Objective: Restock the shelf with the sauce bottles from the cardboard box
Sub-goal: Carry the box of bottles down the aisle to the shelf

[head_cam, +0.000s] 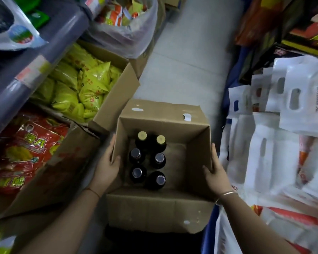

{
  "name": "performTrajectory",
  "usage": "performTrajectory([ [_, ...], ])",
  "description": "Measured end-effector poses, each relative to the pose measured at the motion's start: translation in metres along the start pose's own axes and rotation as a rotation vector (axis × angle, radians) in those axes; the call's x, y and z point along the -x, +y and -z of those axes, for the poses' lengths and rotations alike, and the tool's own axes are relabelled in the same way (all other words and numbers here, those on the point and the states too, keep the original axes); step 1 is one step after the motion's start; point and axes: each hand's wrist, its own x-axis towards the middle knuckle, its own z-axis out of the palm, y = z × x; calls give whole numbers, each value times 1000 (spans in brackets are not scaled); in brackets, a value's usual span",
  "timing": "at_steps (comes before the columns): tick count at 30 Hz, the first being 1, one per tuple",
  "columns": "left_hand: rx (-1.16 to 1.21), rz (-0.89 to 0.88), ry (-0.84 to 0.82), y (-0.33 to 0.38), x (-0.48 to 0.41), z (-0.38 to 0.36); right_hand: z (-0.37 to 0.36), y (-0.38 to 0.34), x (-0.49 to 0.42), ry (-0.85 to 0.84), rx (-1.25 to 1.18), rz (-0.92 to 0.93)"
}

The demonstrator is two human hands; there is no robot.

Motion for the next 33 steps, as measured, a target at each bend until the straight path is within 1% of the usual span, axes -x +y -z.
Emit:
performTrajectory([
  [3,30,11,17,0,-1,-3,0,1,0,41,7,15],
  [7,19,12,42,1,-9,-3,3,-1,-2,57,-94,28],
  [11,38,74,27,8,-15,0,7,-4,-1,66,-152,13],
  [14,41,63,22,20,-15,-1,15,-8,-1,102,-162,12],
  [18,103,63,19,51,-19,2,41,-29,-3,150,-179,17],
  [22,142,56,-1,106,-23,9,81,-63,7,183,-168,37],
  [26,109,53,-19,177,-29,24,132,-112,18,188,-152,41],
  [29,81,59,-41,240,-37,38,177,-154,22,209,-172,19],
  [33,56,16,-66,339,-57,60,242,-224,25,246,-185,36],
])
